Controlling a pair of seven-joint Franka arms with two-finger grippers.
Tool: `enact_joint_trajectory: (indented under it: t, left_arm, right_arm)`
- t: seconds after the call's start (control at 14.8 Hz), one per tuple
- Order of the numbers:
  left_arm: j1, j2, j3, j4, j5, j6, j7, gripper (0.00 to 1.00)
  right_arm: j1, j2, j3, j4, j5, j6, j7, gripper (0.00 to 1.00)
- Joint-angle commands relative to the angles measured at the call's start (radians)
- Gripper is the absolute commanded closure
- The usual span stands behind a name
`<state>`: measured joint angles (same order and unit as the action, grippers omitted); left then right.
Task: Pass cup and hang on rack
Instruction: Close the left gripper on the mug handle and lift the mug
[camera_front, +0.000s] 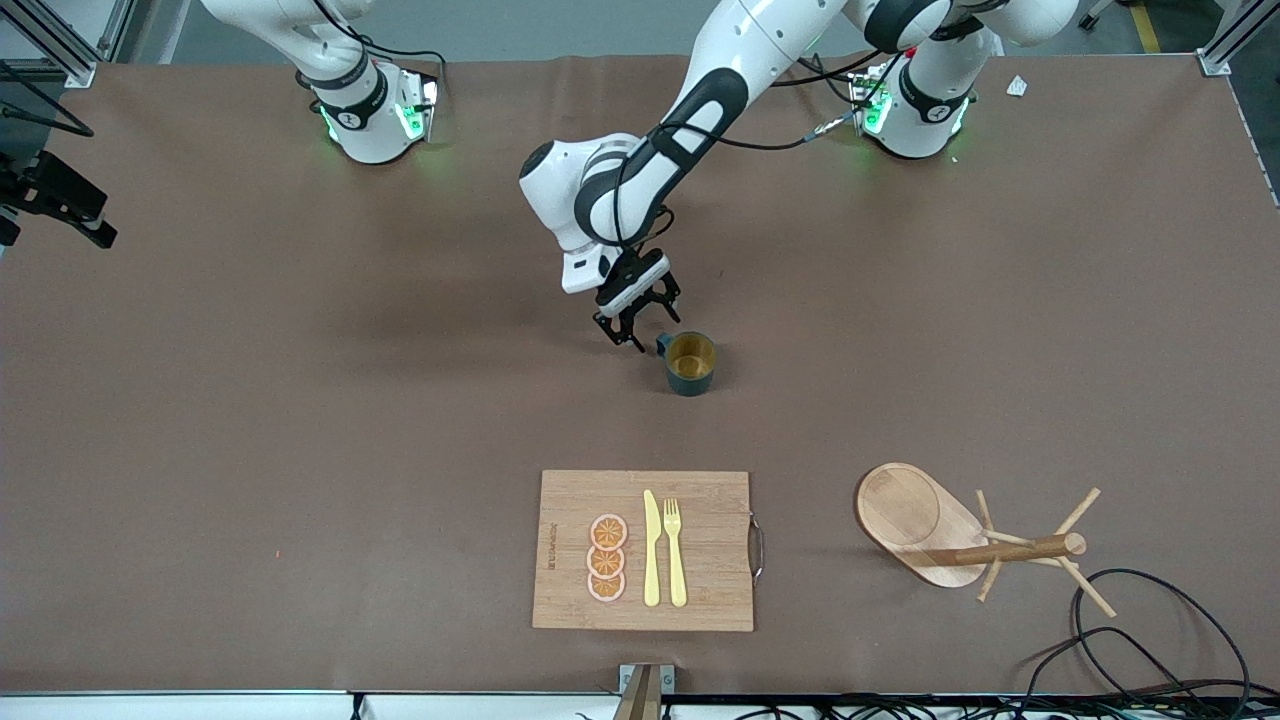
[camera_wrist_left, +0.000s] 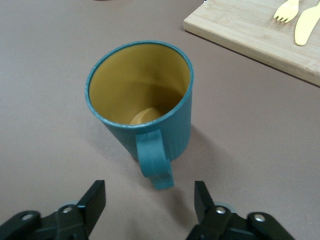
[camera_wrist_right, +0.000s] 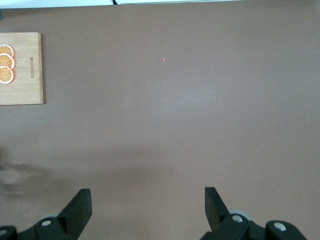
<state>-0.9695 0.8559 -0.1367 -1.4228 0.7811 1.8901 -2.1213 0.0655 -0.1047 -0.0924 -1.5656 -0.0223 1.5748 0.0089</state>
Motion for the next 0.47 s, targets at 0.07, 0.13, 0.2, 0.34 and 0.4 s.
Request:
enact_joint_trajectory:
  t: [0.07, 0.13, 0.2, 0.34, 0.4]
  left_arm:
    - [-0.005, 0.009, 0.029, 0.019, 0.021, -0.017, -0.006, 0.24]
    - [-0.005, 0.011, 0.031, 0.019, 0.021, -0.019, -0.008, 0.26]
    - [-0.005, 0.014, 0.037, 0.018, 0.026, -0.017, -0.008, 0.26]
    - [-0.003, 0.018, 0.043, 0.021, 0.043, -0.017, -0.011, 0.29]
    - [-0.003, 0.021, 0.043, 0.022, 0.043, -0.017, -0.009, 0.31]
  right_arm:
    - [-0.004, 0.026, 0.000, 0.032, -0.027, -0.032, -0.010, 0.00]
    - [-0.004, 0.026, 0.000, 0.032, -0.028, -0.032, -0.010, 0.00]
    - [-0.006, 0.026, -0.001, 0.032, -0.028, -0.033, -0.010, 0.00]
    - [-0.004, 0.026, -0.001, 0.030, -0.030, -0.036, -0.012, 0.00]
    - [-0.003, 0.026, -0.001, 0.027, -0.031, -0.036, -0.012, 0.00]
